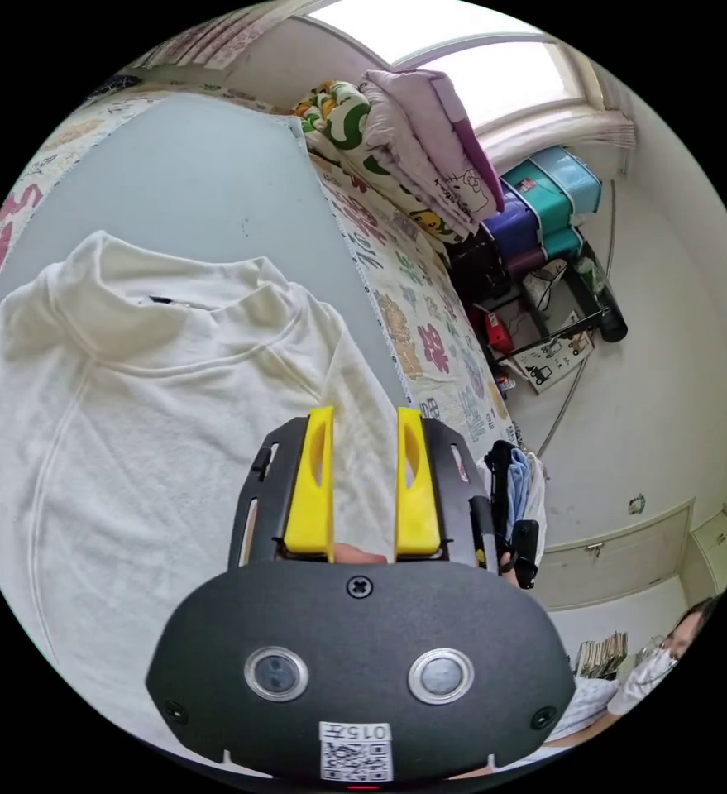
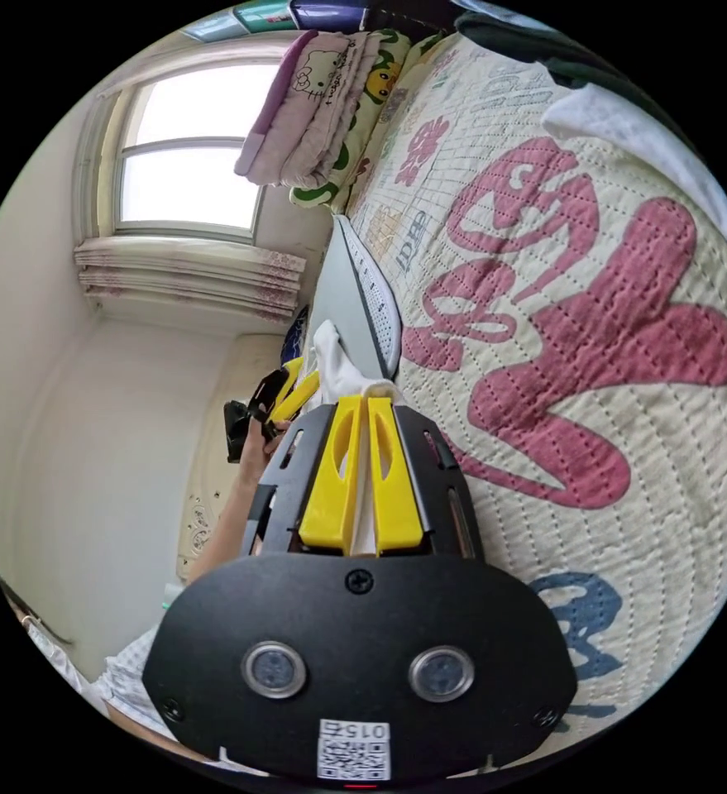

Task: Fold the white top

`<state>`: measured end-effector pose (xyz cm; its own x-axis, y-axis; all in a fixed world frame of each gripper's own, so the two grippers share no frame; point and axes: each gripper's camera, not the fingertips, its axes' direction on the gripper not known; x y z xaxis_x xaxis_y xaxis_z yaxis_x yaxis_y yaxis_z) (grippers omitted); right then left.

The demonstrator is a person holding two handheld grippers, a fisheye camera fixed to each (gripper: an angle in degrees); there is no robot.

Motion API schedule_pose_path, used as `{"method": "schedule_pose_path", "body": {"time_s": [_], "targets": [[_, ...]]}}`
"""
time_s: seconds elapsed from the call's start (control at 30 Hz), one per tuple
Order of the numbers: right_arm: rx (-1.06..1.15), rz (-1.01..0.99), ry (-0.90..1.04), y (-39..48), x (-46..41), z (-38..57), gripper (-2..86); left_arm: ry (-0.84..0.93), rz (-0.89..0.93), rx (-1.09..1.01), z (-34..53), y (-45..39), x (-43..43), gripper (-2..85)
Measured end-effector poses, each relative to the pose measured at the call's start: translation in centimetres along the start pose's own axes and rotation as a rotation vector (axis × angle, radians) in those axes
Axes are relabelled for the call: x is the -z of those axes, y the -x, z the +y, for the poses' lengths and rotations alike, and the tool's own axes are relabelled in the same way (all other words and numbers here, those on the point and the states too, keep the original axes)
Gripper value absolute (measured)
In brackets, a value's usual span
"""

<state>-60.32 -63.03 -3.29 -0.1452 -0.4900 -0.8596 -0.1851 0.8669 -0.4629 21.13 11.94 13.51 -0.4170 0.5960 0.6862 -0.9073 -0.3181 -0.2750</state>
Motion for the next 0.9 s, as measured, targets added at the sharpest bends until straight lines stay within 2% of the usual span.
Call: {"method": "schedule_pose_path", "body": {"time_s": [0.1, 0.23, 0.4, 0.5, 0.7, 0.77, 0.8, 0.87, 0.9], "targets": [[-0.014, -0.007, -0.035, -0.3, 0.5, -0.4, 0.4, 0.066, -0.061, -0.018, -1.0, -0.7, -2.6, 2.2], [-0.054, -0.031, -0.067, -1.9, 0.8, 0.2, 0.2, -0.061, -0.149, -0.033, -1.0, -1.8, -1.5, 0.8], [-0.062, -0.027, -0.075, -2.7, 0.1, 1.6, 0.3, -0.034, -0.234, -0.083, -0.5, -2.1, -1.4, 2.3], [-0.027, 0.025, -0.093, -2.6, -0.4, 3.0, 0.4, -0.016, -0.151, -0.045, 0.7, -1.0, 1.0, 6.8], [0.074, 0.086, -0.245, -2.1, 1.5, 9.0, 0.5, -0.151, 0.067, -0.126, 10.3, 0.0, 17.7, 8.0], [0.278, 0.208, -0.243, 1.7, 1.0, 12.1, 0.8, -0.22, 0.025, -0.22, 18.3, 0.1, 26.3, 8.1], [0.35, 0.236, -0.238, 3.1, 0.6, 13.0, 0.9, -0.238, 0.003, -0.231, 20.4, 0.4, 28.4, 8.1], [0.654, 0.349, -0.175, 8.4, -2.1, 17.5, 1.6, -0.319, -0.097, -0.217, 28.4, 2.7, 37.3, 8.4], [0.708, 0.373, -0.159, 9.5, -2.9, 18.8, 1.8, -0.344, -0.122, -0.197, 30.4, 3.5, 39.6, 8.5]]}}
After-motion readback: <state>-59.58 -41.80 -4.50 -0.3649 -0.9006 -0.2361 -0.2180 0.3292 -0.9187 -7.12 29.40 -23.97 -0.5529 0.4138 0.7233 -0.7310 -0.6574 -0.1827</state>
